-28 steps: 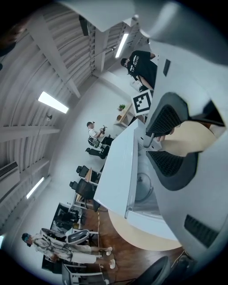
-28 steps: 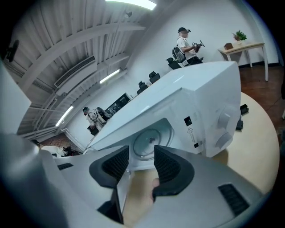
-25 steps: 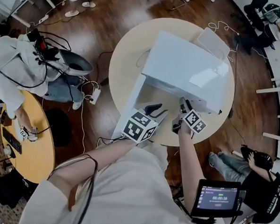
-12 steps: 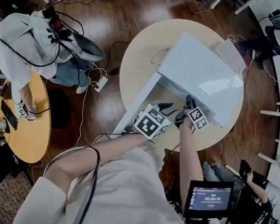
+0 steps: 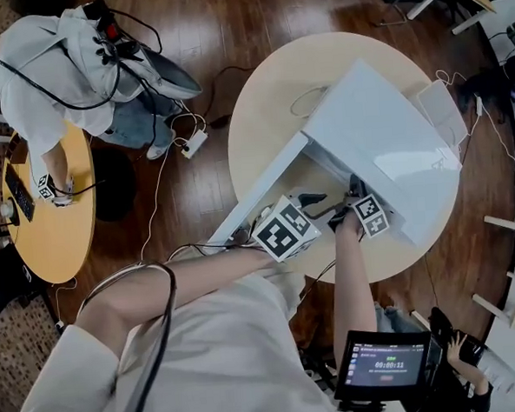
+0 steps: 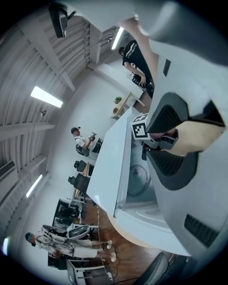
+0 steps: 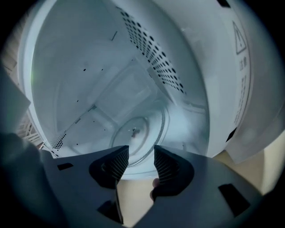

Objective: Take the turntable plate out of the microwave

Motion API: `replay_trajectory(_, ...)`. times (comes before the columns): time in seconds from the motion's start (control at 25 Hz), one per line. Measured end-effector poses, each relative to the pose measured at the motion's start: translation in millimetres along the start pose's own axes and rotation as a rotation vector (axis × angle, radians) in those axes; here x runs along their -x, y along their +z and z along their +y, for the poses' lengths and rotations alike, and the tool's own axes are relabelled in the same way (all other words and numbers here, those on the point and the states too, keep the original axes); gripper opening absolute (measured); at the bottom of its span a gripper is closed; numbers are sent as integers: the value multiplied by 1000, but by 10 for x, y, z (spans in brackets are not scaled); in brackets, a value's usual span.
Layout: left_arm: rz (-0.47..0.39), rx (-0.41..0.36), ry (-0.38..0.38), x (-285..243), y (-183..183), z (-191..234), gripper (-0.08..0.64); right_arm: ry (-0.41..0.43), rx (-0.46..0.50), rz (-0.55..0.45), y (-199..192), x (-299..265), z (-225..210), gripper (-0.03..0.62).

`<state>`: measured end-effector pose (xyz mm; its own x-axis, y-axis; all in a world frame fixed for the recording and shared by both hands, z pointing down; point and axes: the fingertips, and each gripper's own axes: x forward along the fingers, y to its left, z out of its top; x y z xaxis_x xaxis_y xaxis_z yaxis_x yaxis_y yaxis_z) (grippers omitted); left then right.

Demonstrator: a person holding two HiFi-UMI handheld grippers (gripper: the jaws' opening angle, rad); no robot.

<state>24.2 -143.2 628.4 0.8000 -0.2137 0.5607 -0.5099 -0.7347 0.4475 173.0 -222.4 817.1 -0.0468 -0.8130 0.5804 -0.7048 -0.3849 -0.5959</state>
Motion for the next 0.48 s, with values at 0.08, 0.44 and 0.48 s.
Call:
replay_trajectory(0.08, -9, -6, -6, 60, 16, 9, 132, 1, -19, -3, -4, -17, 15, 184)
replay_trajectory(0.44, -14, -11, -5, 96, 26, 2, 132, -5, -205, -21, -15, -109, -115, 184)
replay_trajectory(0.48, -12, -10, -7, 112, 27, -2, 132, -3, -224, -24, -21, -114, -125, 184)
